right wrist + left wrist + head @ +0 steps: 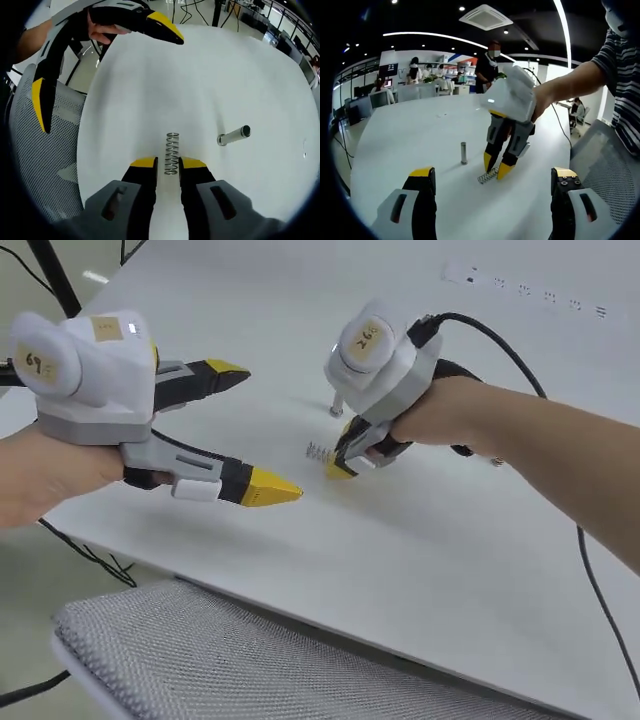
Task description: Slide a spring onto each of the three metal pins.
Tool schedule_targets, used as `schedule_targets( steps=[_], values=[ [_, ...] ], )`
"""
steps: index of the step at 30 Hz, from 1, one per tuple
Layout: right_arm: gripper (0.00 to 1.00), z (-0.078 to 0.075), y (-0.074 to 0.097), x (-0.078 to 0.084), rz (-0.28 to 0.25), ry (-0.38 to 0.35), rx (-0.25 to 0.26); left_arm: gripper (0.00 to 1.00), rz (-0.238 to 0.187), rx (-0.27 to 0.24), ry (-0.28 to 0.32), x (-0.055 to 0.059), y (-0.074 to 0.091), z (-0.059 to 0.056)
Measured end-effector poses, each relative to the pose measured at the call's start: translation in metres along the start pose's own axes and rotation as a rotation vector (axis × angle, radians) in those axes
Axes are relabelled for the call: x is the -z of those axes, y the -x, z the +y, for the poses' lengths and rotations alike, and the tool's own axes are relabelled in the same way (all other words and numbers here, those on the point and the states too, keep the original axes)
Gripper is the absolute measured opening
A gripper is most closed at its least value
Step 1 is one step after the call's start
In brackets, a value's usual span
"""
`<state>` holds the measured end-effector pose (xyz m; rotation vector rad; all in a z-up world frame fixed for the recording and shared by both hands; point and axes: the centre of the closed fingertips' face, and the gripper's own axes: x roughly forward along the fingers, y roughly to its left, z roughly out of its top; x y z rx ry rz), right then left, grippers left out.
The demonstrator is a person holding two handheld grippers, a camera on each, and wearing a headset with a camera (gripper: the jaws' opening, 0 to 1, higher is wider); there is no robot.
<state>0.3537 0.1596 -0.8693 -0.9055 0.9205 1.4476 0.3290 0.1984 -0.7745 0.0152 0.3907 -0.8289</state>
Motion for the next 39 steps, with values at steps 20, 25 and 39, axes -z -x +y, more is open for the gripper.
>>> schedule_targets(
  steps=[20,25,39],
  values=[
    [0.13,0.004,0.036,0.009,-0.038,0.067,0.032,0.94,0.012,0.030,-0.009,-0.004,-0.010,-0.009],
    [0.13,0.006,0.048,0.018,-0.044,0.074,0.036,0.93,0.018,0.065,-0.022,-0.006,-0.020,-0.019],
    [0.13,0.015,0.078,0.040,-0.056,0.091,0.073,0.87,0.052,0.171,-0.066,-0.010,-0.043,-0.044]
  ],
)
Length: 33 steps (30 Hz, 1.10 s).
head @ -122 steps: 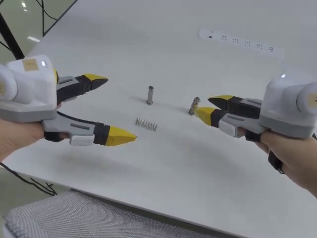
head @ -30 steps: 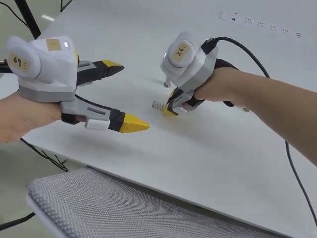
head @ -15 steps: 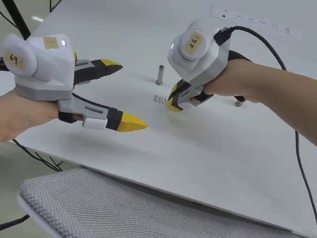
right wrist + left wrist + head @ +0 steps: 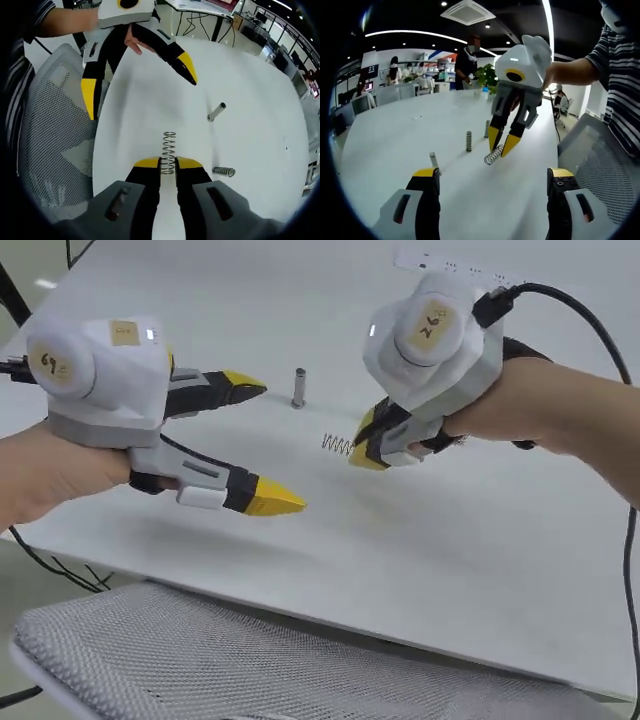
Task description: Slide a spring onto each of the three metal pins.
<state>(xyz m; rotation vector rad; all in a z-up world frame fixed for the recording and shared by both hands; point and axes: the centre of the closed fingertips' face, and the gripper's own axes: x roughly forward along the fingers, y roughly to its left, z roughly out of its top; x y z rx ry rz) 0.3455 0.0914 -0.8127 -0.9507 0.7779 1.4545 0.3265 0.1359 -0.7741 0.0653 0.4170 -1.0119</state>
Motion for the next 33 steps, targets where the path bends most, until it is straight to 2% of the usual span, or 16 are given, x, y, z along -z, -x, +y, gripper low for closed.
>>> schedule_targets(
  steps=[9,11,13,15,19,23,26,33],
  values=[
    [0.13,0.013,0.017,0.005,-0.024,0.018,0.024,0.78,0.002,0.061,-0.013,-0.005,-0.015,-0.006],
    [0.13,0.015,0.019,0.006,-0.027,0.020,0.025,0.72,-0.007,0.084,0.000,-0.007,-0.020,-0.009],
    [0.13,0.017,0.021,0.007,-0.032,0.017,0.029,0.62,0.011,0.128,0.012,-0.006,-0.024,-0.016],
    [0.13,0.018,0.022,0.009,-0.031,0.023,0.030,0.55,0.018,0.148,-0.007,-0.006,-0.029,-0.020],
    [0.13,0.020,0.023,0.009,-0.020,0.052,0.037,0.52,0.023,0.168,-0.019,-0.010,-0.040,-0.024],
    [0.13,0.025,0.027,0.005,-0.024,0.091,0.047,0.45,0.009,0.193,-0.025,-0.015,-0.047,-0.029],
    [0.13,0.028,0.029,0.004,-0.029,0.098,0.047,0.43,0.001,0.209,-0.034,-0.018,-0.051,-0.033],
    [0.13,0.028,0.035,0.003,-0.052,0.083,0.061,0.29,-0.009,0.230,-0.040,-0.020,-0.052,-0.036]
  ],
)
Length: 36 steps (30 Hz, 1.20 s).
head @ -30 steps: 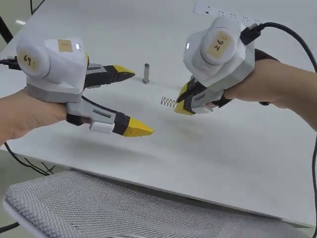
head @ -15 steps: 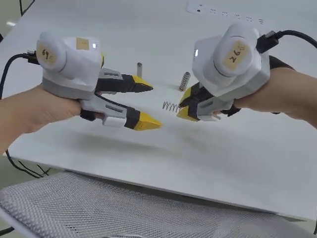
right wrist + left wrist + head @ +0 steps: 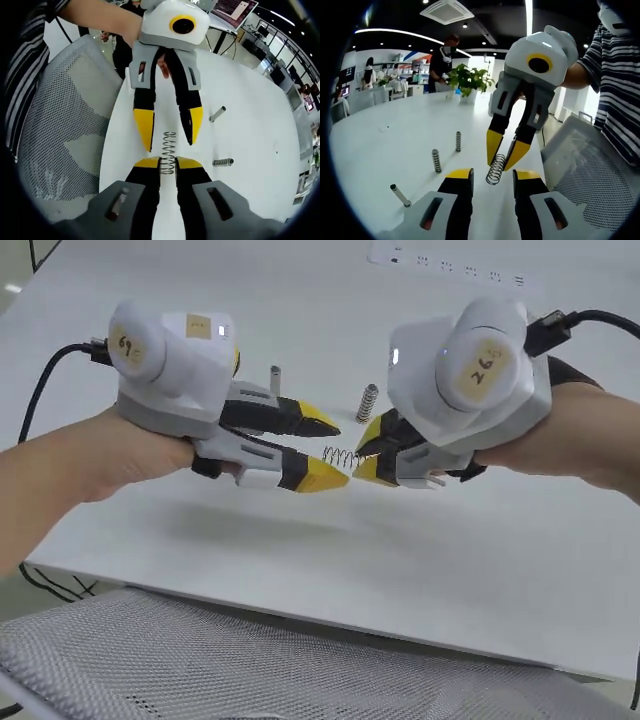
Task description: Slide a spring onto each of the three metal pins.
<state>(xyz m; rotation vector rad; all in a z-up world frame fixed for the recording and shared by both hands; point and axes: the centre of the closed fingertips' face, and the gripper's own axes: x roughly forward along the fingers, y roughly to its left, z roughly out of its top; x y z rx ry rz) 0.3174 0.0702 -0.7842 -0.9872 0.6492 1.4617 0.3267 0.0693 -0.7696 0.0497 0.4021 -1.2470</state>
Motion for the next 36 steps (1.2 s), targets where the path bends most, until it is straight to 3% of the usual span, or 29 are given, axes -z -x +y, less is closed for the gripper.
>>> schedule_targets(
  steps=[14,36],
  values=[
    [0.13,0.001,0.002,-0.001,-0.013,0.009,-0.002,0.12,0.002,0.026,-0.015,0.000,-0.004,-0.006],
    [0.13,0.006,0.007,-0.004,-0.040,0.027,-0.010,0.08,-0.011,0.065,-0.039,-0.005,-0.001,-0.013]
  ],
)
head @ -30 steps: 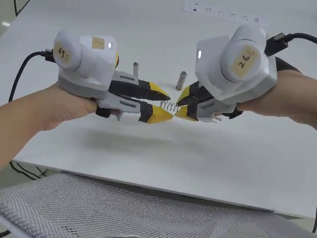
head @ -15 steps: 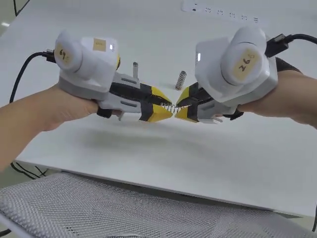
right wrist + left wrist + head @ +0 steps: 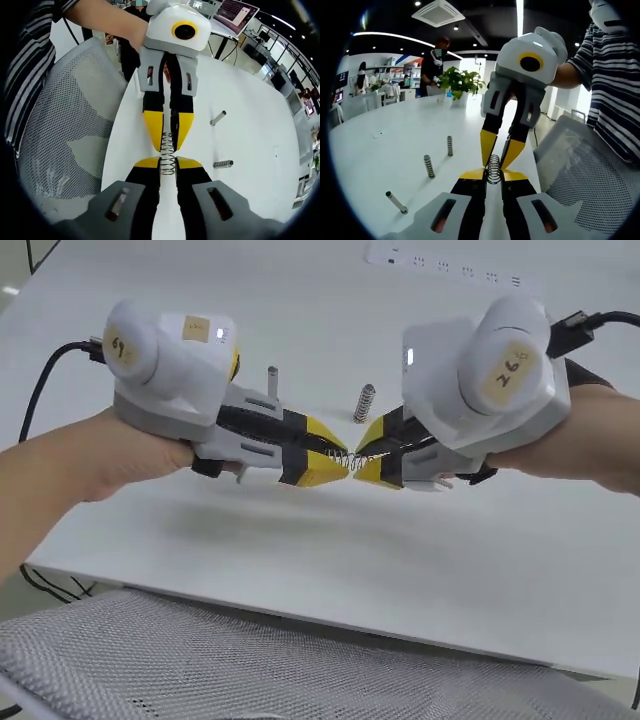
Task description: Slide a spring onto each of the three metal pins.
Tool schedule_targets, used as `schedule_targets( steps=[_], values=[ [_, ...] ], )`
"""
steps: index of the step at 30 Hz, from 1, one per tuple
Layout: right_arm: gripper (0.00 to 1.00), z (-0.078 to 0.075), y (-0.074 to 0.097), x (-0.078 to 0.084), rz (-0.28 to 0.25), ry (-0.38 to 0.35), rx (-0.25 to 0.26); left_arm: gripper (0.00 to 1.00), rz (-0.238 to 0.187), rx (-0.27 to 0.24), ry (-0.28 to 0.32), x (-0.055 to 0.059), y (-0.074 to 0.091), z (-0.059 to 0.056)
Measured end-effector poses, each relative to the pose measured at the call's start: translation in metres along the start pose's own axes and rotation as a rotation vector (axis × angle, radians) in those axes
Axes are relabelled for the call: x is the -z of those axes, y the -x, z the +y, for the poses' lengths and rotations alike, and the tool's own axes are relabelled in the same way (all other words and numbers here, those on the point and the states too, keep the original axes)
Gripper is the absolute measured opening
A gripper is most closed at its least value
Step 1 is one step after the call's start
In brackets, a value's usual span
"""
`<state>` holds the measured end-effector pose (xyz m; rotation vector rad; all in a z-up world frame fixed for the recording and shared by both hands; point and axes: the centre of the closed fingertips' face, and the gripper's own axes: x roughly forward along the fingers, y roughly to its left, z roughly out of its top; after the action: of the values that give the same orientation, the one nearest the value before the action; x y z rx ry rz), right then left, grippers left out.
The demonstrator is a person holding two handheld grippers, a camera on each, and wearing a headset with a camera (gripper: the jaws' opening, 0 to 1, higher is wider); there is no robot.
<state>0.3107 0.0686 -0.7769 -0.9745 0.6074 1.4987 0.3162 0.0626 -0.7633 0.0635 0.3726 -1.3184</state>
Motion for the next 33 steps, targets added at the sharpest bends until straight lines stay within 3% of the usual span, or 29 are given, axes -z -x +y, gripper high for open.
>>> schedule_targets(
  steps=[3,9,14,22,33],
  values=[
    [0.13,0.000,0.001,0.000,-0.013,-0.021,0.004,0.08,-0.004,0.005,0.005,-0.001,0.001,-0.001],
    [0.18,-0.003,0.005,0.015,-0.033,-0.054,0.028,0.08,0.002,0.008,0.013,0.000,0.005,-0.002],
    [0.18,0.001,0.007,0.012,-0.063,-0.022,0.026,0.08,0.010,0.014,0.015,0.001,0.005,-0.003],
    [0.13,0.001,0.005,0.007,-0.061,0.028,0.020,0.08,0.014,0.017,0.017,-0.002,0.005,-0.003],
    [0.12,0.000,0.013,-0.001,-0.079,0.108,0.023,0.08,0.036,0.013,0.028,0.005,0.006,-0.002]
  ],
)
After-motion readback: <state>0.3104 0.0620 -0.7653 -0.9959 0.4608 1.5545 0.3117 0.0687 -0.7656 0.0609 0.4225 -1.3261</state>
